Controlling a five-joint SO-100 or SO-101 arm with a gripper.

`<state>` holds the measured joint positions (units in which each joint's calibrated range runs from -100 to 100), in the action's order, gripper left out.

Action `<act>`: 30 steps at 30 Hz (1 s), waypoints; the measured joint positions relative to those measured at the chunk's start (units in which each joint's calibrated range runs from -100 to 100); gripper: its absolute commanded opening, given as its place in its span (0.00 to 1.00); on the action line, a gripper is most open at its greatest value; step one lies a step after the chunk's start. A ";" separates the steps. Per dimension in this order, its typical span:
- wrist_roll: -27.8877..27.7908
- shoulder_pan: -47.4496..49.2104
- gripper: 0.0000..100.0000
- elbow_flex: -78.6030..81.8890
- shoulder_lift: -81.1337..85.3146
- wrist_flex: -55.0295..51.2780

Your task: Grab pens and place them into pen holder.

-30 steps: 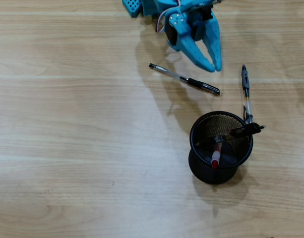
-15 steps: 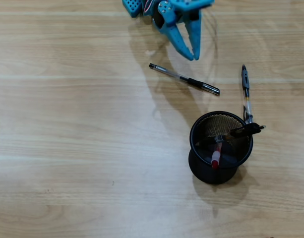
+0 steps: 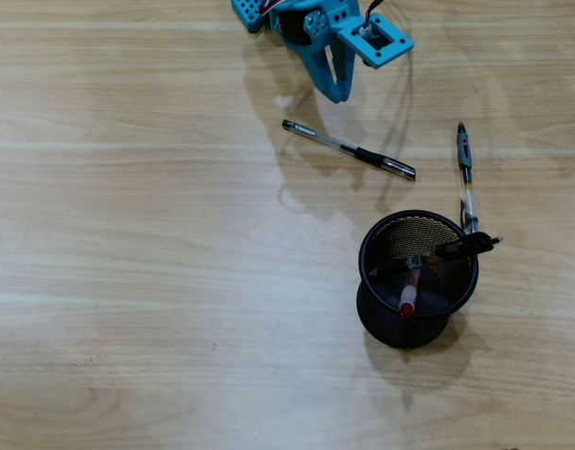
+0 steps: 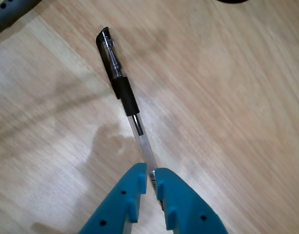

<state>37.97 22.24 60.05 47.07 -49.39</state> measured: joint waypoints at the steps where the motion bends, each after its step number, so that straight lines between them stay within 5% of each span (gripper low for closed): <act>1: -0.47 0.09 0.02 0.00 -0.25 0.00; 18: -3.06 2.71 0.02 -17.49 -17.30 -7.61; 30: -9.66 5.41 0.02 -24.94 -26.97 -11.07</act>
<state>28.31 27.65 35.11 20.10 -60.47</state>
